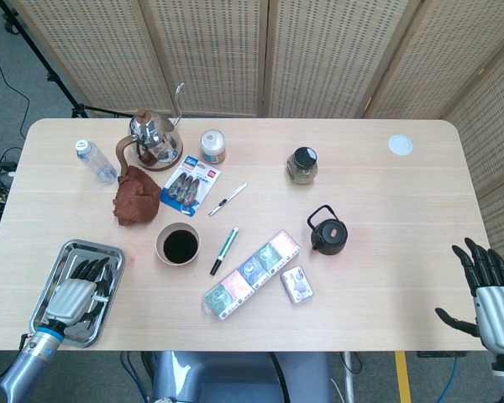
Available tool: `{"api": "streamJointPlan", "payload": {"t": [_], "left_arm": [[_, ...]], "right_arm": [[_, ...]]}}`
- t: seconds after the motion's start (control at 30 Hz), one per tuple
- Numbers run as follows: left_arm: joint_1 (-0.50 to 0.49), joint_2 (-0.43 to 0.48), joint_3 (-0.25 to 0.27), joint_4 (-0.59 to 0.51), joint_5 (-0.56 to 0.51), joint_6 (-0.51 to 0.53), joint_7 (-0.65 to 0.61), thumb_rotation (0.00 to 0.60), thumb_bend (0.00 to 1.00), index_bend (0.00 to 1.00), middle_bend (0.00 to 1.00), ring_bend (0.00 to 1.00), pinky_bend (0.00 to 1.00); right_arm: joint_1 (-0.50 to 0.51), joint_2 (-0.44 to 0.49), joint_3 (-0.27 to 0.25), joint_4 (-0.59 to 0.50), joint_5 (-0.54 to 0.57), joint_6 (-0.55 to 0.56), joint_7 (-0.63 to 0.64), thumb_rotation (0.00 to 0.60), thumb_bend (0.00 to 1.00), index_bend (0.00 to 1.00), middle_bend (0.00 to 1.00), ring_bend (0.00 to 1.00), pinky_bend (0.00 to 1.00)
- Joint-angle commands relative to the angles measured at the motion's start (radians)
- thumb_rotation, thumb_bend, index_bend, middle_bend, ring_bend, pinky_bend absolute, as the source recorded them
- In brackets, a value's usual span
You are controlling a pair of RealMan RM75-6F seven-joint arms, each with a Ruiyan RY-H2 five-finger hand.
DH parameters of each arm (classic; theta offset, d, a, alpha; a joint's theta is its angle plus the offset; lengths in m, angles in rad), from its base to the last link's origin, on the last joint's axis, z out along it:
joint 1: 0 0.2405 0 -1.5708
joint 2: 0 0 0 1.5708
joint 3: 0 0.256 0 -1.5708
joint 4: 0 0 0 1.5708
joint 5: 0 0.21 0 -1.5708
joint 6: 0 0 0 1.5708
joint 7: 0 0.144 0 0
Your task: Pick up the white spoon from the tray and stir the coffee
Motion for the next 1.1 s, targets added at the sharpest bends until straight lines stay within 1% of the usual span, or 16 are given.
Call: {"api": "streamJointPlan", "payload": {"t": [0.03,0.57,1.1], "left_arm": [[0.001,-0.001,-0.001,0.001,-0.001,0.004,0.001,0.6,0.38,0.54,0.0,0.0,0.0],[0.005,0.005,-0.006,-0.007,0.0,0.027,0.007,0.6,0.4,0.57,0.0,0.0,0.0],[0.017,0.093,-0.005,-0.142,0.049,0.123,-0.028,0.6,0.4,0.58,0.0,0.0,0.0]], "right_arm": [[0.0,0.0,0.0,0.0,-0.001,0.001,0.001,0.6,0.0,0.0,0.0,0.0,0.0],[0.0,0.001,-0.001,-0.001,0.0,-0.001,0.0,0.6,0.0,0.0,0.0,0.0,0.0],[0.003,-0.003,-0.003,0.0,0.005,-0.013,-0.008,0.6,0.0,0.0,0.0,0.0,0.0]]}}
